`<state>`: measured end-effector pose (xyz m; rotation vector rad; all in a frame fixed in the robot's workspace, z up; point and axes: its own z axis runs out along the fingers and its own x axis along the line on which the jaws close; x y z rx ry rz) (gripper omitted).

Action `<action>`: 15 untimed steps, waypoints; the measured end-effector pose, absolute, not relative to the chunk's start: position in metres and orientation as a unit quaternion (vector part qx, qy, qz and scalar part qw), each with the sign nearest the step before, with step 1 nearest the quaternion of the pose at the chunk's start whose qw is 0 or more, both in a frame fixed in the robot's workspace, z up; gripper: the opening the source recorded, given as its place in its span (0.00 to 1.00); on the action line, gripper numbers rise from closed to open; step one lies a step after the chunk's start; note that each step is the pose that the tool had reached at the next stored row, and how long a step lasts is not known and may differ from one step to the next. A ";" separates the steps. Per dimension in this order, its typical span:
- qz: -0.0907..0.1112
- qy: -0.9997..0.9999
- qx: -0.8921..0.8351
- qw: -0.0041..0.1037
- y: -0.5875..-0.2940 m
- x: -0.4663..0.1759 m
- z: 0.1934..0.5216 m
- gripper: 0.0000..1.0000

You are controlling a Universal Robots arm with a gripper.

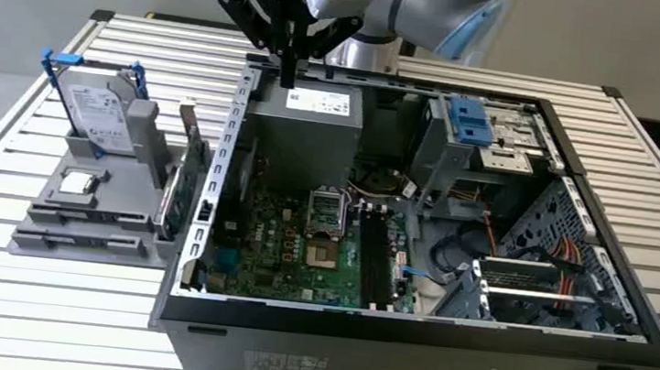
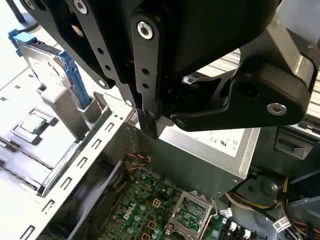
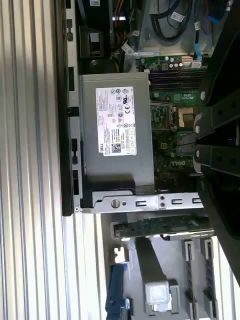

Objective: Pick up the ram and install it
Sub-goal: 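Reach for the ram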

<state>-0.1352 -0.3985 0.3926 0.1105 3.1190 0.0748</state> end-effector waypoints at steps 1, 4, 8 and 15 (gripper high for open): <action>0.024 0.999 0.035 0.010 -0.399 -0.136 0.393 0.00; 0.024 0.999 0.035 0.010 -0.399 -0.137 0.393 0.00; 0.024 0.999 0.035 0.010 -0.398 -0.138 0.393 0.00; 0.024 0.999 0.035 0.010 -0.398 -0.141 0.393 0.00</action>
